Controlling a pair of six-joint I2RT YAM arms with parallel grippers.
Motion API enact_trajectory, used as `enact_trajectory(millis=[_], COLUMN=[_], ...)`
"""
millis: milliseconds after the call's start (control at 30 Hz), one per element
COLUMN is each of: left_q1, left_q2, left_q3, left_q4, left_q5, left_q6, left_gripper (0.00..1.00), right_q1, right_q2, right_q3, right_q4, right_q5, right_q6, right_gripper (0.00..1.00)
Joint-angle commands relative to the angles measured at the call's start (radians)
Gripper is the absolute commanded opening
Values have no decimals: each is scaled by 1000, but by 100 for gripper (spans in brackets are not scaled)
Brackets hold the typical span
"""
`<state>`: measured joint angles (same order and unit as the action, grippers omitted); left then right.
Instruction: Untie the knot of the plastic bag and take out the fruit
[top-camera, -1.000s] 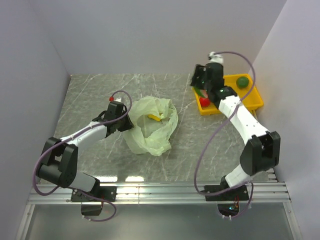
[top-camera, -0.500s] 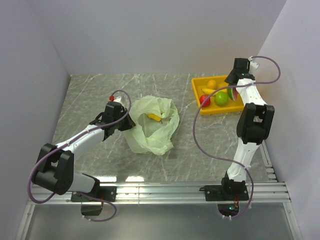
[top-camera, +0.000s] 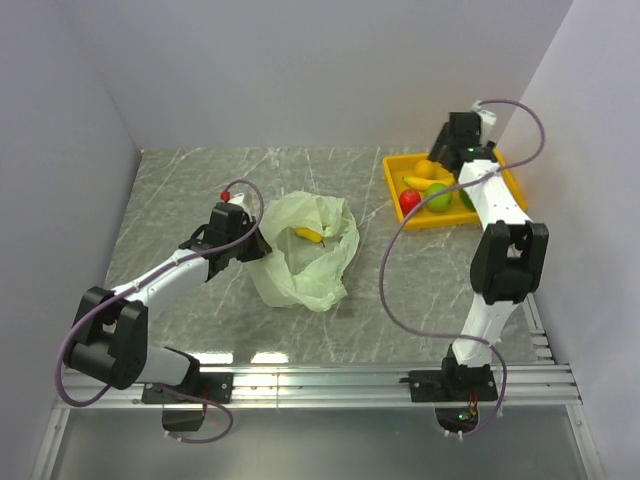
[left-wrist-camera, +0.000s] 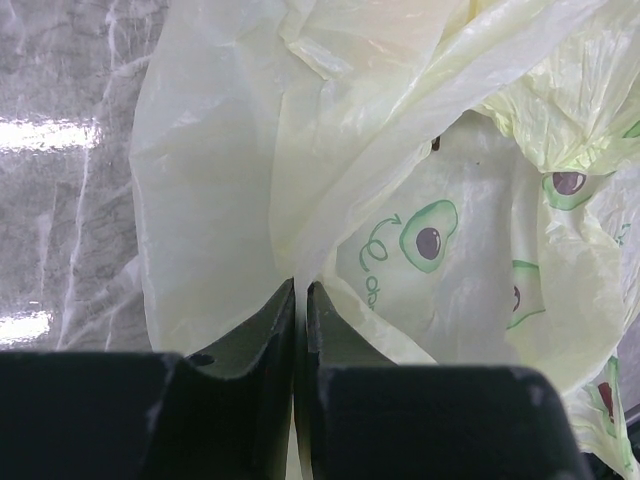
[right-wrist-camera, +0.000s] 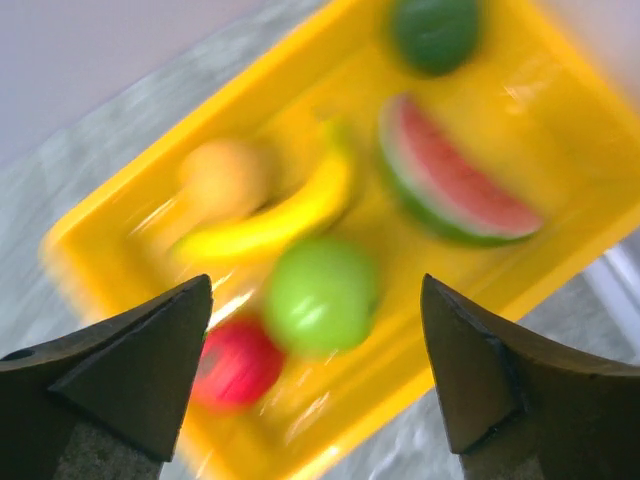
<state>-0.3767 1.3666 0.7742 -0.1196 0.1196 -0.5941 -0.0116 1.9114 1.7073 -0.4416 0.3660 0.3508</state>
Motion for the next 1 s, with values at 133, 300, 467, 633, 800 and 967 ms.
enact_trajectory(millis=[133,300,467,633,800,967], left_q1=[-5,-5,-5,-5,-7,-7], left_q2=[20,31,48,58,54,34], left_q3=[71,100,123,157,165,149], left_q4=[-6,-20,-22,-31,-43,-51], left_q5=[20,3,9,35,49,63], left_q6=[16,1,-24,-36,-44,-56], left_gripper=[14,14,14,14,14,14], right_q1=[436,680,775,809,800,786], right_q2=[-316,-356,-296,-178,-46,12], right_q3=[-240,-337,-387,-377,-301,-255], right_q4=[165,218,261,281,267,250], right_q5=[-220,-311,-390,-369,-262,-110], right_q6=[-168,-162,-58,17,106,165], right_gripper=[68,57,47,46,47,57])
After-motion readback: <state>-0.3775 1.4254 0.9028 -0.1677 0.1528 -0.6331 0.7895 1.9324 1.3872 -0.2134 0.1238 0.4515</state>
